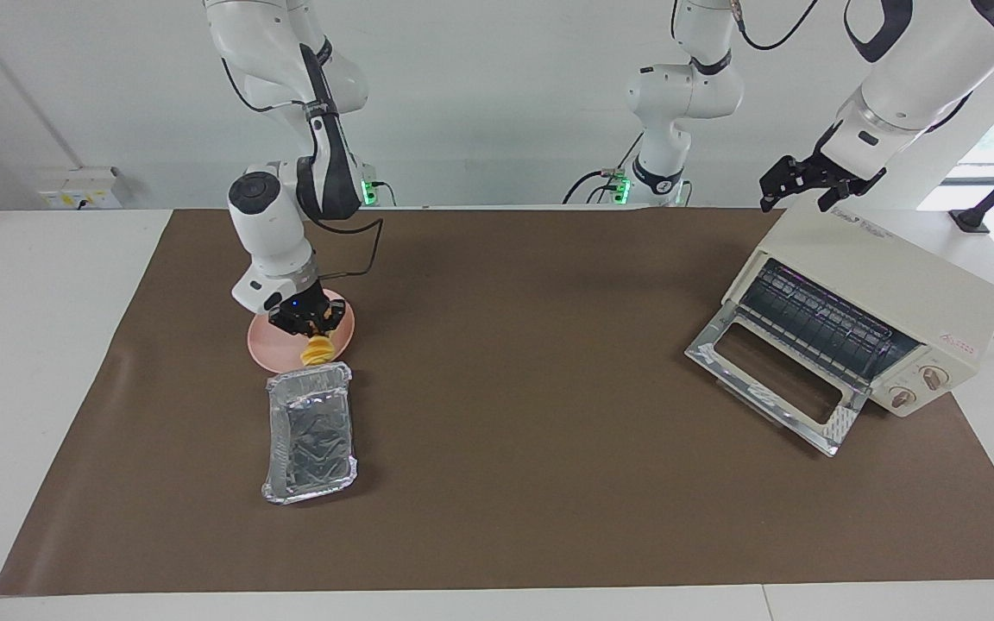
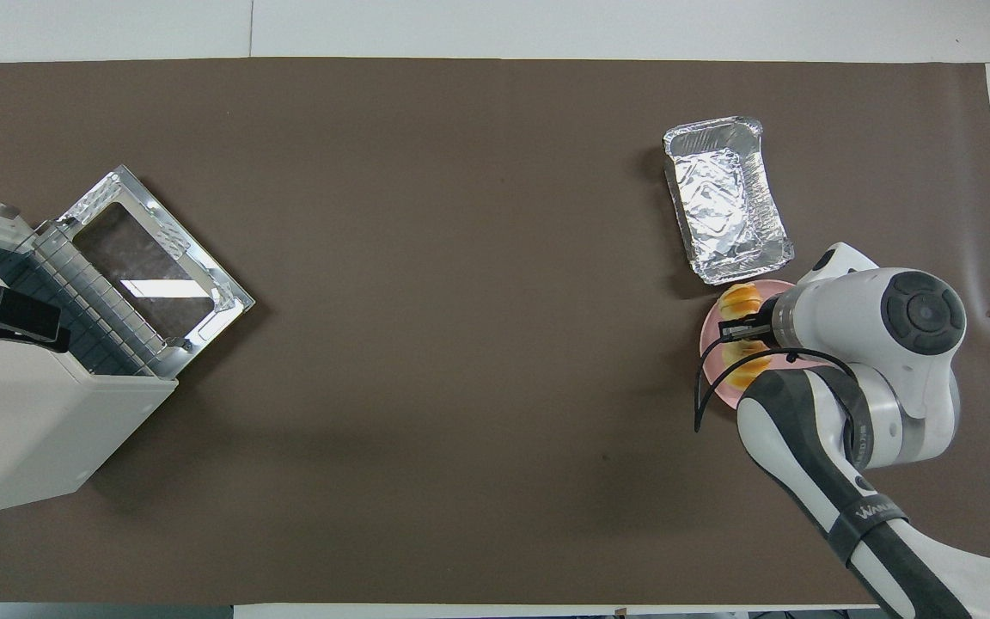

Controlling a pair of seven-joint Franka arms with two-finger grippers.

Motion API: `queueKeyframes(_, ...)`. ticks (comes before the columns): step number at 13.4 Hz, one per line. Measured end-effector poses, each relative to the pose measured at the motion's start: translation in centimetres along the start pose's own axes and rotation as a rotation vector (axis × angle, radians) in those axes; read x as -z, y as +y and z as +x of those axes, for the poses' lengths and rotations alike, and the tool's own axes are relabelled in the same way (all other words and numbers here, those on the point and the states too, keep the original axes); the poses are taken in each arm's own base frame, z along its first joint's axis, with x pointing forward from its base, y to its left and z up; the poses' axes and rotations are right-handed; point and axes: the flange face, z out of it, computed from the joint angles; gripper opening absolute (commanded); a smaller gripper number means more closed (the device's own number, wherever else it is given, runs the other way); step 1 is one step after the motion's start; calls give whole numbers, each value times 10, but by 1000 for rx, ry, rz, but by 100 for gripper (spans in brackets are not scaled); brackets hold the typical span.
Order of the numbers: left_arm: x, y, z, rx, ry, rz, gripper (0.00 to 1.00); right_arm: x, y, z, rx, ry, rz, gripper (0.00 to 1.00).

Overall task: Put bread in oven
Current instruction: 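Lift the bread roll with the right gripper and lower it into the foil tray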

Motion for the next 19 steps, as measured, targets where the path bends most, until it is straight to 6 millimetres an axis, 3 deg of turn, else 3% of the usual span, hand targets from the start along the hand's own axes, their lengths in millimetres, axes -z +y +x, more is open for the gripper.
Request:
queueKeyframes(5,0,0,0,0,0,0,100,111,-1,70,5,-31,3,0)
queueKeyframes(7,0,0,0,0,0,0,100,124,-2,98,9,-3,6,0)
queueKeyframes(10,0,0,0,0,0,0,100,106,0,147,9,-55,14,0)
queueKeyframes(13,0,0,0,0,0,0,100,56,-11,197,30,-80,23,0)
queueKeyframes(15,0,0,0,0,0,0,100,24,-17,212,47,-47,24,0)
queueKeyframes(19,0,0,0,0,0,0,100,-7,-9,217,87,-18,21,0)
